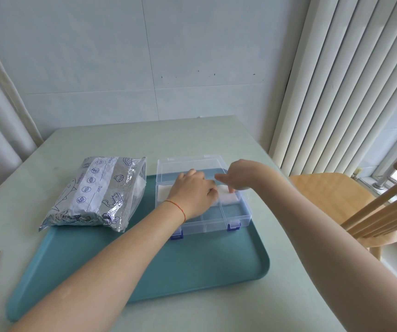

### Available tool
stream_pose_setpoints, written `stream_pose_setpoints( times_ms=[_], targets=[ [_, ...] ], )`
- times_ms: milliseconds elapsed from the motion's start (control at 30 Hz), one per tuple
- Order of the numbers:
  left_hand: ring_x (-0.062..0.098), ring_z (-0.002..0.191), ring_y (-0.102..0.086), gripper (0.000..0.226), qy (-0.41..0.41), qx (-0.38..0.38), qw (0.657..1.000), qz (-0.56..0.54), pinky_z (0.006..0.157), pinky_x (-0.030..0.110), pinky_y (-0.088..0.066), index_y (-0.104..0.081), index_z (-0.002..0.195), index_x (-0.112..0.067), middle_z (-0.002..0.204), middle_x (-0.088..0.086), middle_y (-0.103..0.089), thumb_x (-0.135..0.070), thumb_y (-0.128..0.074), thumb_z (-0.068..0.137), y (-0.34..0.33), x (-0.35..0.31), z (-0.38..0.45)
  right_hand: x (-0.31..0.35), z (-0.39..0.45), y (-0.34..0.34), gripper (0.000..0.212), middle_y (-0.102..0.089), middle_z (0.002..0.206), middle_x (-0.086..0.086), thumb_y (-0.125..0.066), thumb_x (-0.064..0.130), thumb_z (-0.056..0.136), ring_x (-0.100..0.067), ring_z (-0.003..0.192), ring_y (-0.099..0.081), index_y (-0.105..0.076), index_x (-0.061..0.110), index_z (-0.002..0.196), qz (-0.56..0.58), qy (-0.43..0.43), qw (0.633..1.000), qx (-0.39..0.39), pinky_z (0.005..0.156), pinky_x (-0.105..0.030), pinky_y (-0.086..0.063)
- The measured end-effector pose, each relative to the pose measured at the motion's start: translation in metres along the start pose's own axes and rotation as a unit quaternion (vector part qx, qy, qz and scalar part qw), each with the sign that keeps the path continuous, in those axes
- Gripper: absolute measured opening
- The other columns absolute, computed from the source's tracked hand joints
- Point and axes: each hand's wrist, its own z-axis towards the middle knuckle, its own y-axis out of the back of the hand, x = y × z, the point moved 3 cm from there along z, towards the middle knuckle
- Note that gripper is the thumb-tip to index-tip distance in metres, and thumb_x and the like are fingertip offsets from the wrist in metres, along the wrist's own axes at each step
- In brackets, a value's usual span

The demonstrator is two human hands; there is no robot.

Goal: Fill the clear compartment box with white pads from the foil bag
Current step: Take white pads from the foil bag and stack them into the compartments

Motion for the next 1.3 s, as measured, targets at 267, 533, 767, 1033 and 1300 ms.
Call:
stream_pose_setpoints(
  times_ms=[267,533,767,1033,1300],
  targets=[
    [0.025,0.108,-0.052,0.028,0.045,-0.104,0.991,-0.066,0.088,0.036,-0.042,-0.064,0.114,-0.029,0.106,0.002,-0.061,-0.028,-0.051,0.089,0.039,0.033,-0.007,0.027,0.003,0.018,0.037,-0.055,0.096,-0.014,-0.038,0.036,0.097,-0.032,0.102,-0.055,-0.046,0.014,0.068,0.067,0.063,0.981,-0.169,0.079,-0.035,-0.042],
    [0.024,0.075,-0.056,0.026,0.262,-0.047,0.961,0.069,0.059,0.027,-0.038,-0.05,0.076,-0.021,0.079,-0.002,-0.054,-0.045,-0.06,0.077,0.064,0.122,-0.062,0.138,-0.011,0.029,0.029,-0.059,0.099,-0.012,-0.045,0.025,0.095,-0.031,0.094,-0.057,-0.066,0.005,0.096,0.146,0.205,0.946,-0.206,0.077,-0.034,-0.048],
    [0.025,0.057,-0.041,0.027,0.272,-0.118,0.954,-0.044,0.05,0.025,-0.027,-0.041,0.055,-0.015,0.055,0.001,-0.043,-0.023,-0.051,0.078,0.062,0.142,-0.072,0.162,-0.002,0.018,0.022,-0.063,0.094,-0.012,-0.047,0.014,0.088,-0.032,0.089,-0.057,-0.066,0.005,0.091,0.143,0.162,0.952,-0.215,0.073,-0.035,-0.051],
    [0.025,0.06,-0.06,0.021,0.258,-0.225,0.901,-0.267,0.066,0.034,-0.05,-0.069,0.067,-0.011,0.059,0.005,-0.065,-0.026,-0.063,0.081,0.06,0.167,-0.091,0.185,0.021,0.005,0.033,-0.055,0.113,-0.012,-0.054,0.033,0.091,-0.03,0.113,-0.044,-0.065,0.008,0.109,0.134,0.143,0.966,-0.168,0.091,-0.037,-0.041],
    [0.018,0.057,-0.058,0.021,0.223,-0.322,0.88,-0.268,0.057,0.033,-0.049,-0.064,0.066,-0.019,0.054,-0.003,-0.06,-0.026,-0.063,0.086,0.054,0.17,-0.098,0.204,0.023,-0.004,0.025,-0.053,0.113,-0.009,-0.062,0.023,0.085,-0.03,0.113,-0.048,-0.059,0.015,0.11,0.122,0.143,0.966,-0.18,0.093,-0.037,-0.041]
  ],
)
